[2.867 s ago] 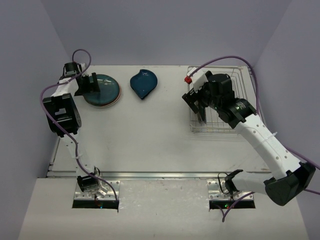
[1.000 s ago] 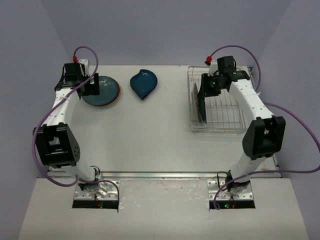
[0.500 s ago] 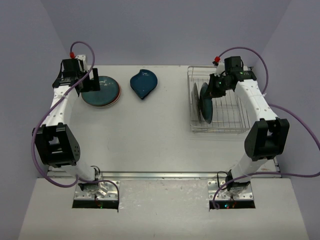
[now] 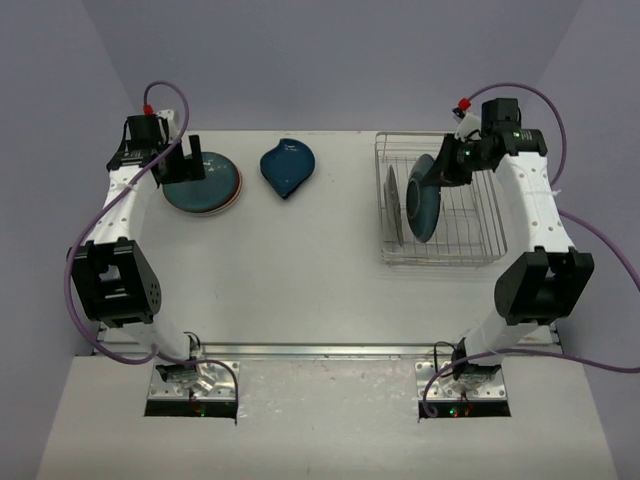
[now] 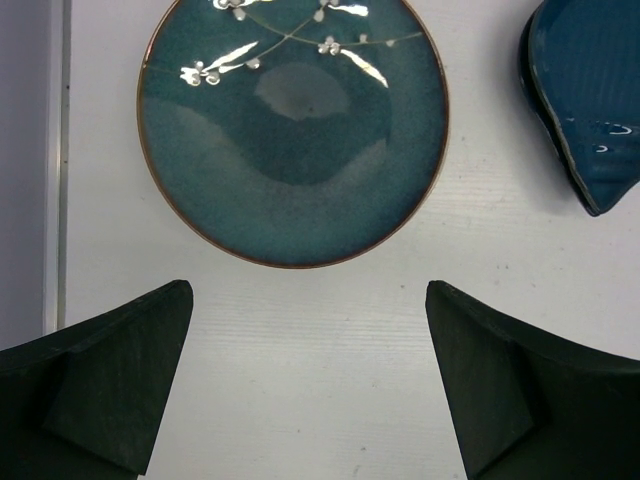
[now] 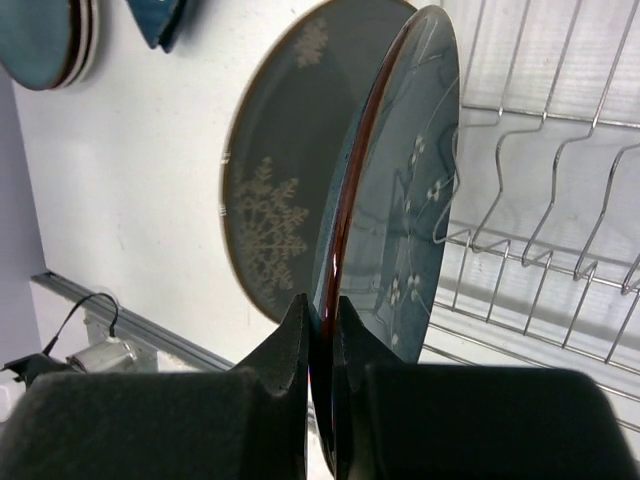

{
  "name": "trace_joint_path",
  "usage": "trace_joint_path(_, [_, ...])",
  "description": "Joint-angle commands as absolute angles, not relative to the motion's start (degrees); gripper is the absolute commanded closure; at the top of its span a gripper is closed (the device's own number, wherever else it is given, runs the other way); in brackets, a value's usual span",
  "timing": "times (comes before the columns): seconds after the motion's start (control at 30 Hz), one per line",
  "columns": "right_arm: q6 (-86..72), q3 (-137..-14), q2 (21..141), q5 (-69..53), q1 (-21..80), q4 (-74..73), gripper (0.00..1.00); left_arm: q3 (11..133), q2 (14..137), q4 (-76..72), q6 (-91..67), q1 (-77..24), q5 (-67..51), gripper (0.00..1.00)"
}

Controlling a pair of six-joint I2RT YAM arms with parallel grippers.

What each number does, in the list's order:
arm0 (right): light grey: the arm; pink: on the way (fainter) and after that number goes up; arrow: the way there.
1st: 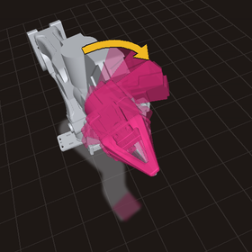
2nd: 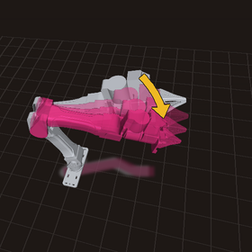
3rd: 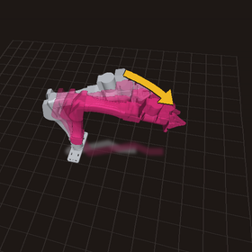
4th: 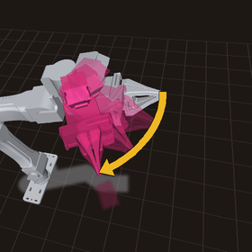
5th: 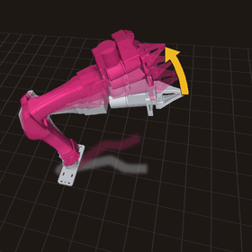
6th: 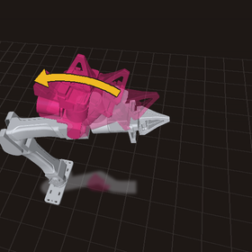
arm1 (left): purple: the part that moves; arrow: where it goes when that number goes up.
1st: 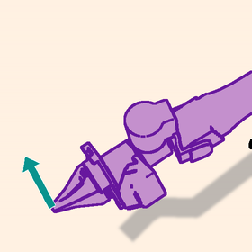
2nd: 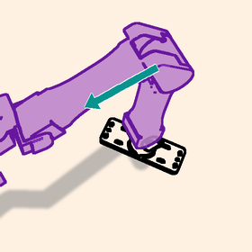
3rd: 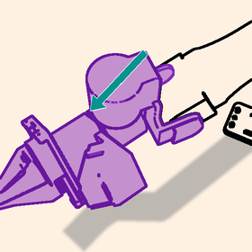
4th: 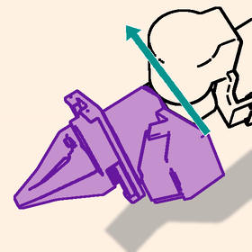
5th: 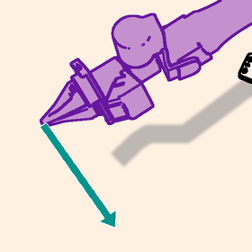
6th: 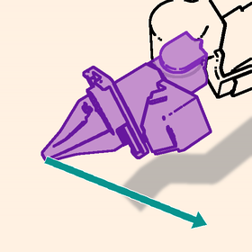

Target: Unload the plates from the dish rack

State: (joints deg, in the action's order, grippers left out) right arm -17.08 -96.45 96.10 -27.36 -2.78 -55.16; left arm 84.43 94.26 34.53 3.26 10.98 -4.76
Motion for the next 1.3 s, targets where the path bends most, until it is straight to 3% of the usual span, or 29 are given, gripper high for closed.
trace_joint_path(0.0, [-12.8,-104.7,89.1,-33.2,-2.7,-51.6,1.0,88.5,93.0,33.9,2.0,11.3,-10.6,0.0])
trace_joint_path(0.23, [2.5,-108.7,86.1,-35.3,-1.7,-47.1,1.0,90.6,89.6,34.0,0.9,11.2,-28.5,0.01])
trace_joint_path(0.37, [18.9,-107.4,82.4,-31.5,7.8,-40.2,1.0,92.5,87.8,34.3,-3.2,11.1,-40.9,0.05])
trace_joint_path(0.63, [59.2,-81.3,68.6,-20.3,33.3,-20.8,1.0,96.2,86.2,37.7,-6.3,11.0,-55.9,0.07])
trace_joint_path(0.87, [84.5,-65.2,62.4,-20.2,46.0,-11.5,1.0,94.3,83.8,45.8,0.9,8.9,-56.8,0.12])
trace_joint_path(1.1, [89.7,-57.2,60.7,-17.5,52.7,-5.1,1.0,88.7,82.1,56.7,14.0,-2.2,-49.6,0.21])
trace_joint_path(1.27, [90.3,-53.6,60.1,-15.1,55.0,-0.2,1.0,85.6,83.6,61.3,16.0,-4.3,-51.5,0.33])
